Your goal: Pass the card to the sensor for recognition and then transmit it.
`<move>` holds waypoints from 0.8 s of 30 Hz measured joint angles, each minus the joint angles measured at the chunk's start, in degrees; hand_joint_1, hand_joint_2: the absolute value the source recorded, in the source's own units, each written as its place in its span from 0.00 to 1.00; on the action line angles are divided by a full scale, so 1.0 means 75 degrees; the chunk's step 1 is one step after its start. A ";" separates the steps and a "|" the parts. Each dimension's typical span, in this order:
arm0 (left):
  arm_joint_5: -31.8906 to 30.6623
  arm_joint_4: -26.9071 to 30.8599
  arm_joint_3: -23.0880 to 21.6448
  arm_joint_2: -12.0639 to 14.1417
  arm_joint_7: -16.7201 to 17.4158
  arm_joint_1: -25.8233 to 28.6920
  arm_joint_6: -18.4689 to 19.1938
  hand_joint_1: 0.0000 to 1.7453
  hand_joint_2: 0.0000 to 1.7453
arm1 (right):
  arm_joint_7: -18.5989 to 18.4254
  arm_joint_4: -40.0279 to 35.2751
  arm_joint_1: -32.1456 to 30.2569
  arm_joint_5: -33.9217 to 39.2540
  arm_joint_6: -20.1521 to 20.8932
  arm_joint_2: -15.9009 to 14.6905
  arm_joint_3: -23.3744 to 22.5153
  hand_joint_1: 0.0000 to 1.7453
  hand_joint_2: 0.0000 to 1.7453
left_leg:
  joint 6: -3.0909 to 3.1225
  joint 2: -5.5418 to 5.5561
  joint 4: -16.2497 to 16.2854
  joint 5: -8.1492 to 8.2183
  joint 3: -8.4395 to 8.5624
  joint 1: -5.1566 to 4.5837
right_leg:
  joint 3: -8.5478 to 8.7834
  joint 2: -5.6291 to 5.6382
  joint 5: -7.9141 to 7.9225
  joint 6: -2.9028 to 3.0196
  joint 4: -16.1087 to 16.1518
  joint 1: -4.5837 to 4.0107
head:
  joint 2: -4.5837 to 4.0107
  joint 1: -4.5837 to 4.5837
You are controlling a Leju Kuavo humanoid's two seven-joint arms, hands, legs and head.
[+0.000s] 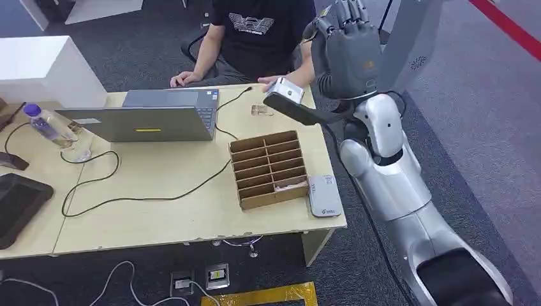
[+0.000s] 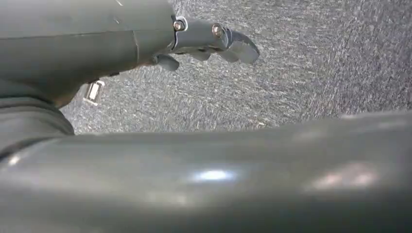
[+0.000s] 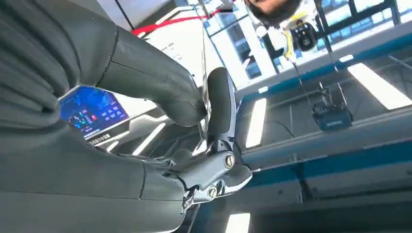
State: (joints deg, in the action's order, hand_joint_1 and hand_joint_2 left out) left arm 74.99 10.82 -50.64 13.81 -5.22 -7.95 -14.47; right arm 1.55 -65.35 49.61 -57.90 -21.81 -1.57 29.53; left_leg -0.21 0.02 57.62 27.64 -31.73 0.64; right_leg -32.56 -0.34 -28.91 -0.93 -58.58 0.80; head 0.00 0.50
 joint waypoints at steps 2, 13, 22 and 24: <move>0.0000 0.0000 -0.0003 0.0000 0.0000 -0.0001 0.0000 0.00 0.00 | 0.0020 0.0000 0.0034 0.0006 -0.0038 0.0003 -0.0044 1.00 1.00 | 0.0000 0.0000 0.0000 0.0000 0.0000 0.0000 | 0.0001 -0.0001 0.0000 0.0000 0.0000 0.0000 | 0.0000 0.0003; -0.0073 0.0000 -0.0157 -0.0052 0.0000 -0.0005 0.0012 0.00 0.00 | 0.0230 0.0380 0.0243 0.0213 -0.0032 0.0009 -0.0079 1.00 1.00 | 0.0000 0.0001 0.0000 0.0001 -0.0006 0.0000 | -0.0002 -0.0001 0.0000 0.0000 0.0000 0.0000 | 0.0000 0.0000; -0.0242 -0.0003 -0.0271 -0.0090 0.0038 -0.0136 0.0120 0.00 0.00 | 0.0029 0.2659 0.1089 -0.0566 0.0163 0.0332 0.0114 1.00 1.00 | 0.0001 0.0012 0.0000 -0.0002 -0.0009 0.0000 | -0.0002 -0.0017 0.0001 0.0000 -0.0003 0.0000 | 0.0000 0.0003; -0.0259 -0.0003 -0.0329 -0.0090 0.0052 -0.0207 0.0125 0.00 0.00 | -0.0023 0.3126 0.1255 -0.0632 0.0181 0.0434 0.0175 1.00 1.00 | 0.0001 0.0016 0.0000 -0.0003 -0.0010 0.0001 | -0.0002 -0.0021 0.0000 0.0000 -0.0004 -0.0001 | 0.0000 0.0003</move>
State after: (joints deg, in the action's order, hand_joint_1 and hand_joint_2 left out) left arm 73.05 10.80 -53.11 13.14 -4.83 -9.50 -13.53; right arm 1.38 -41.91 59.02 -62.64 -20.46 1.68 30.84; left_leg -0.20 0.14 57.62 27.62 -31.80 0.65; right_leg -32.58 -0.49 -28.91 -0.93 -58.61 0.80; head 0.00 0.52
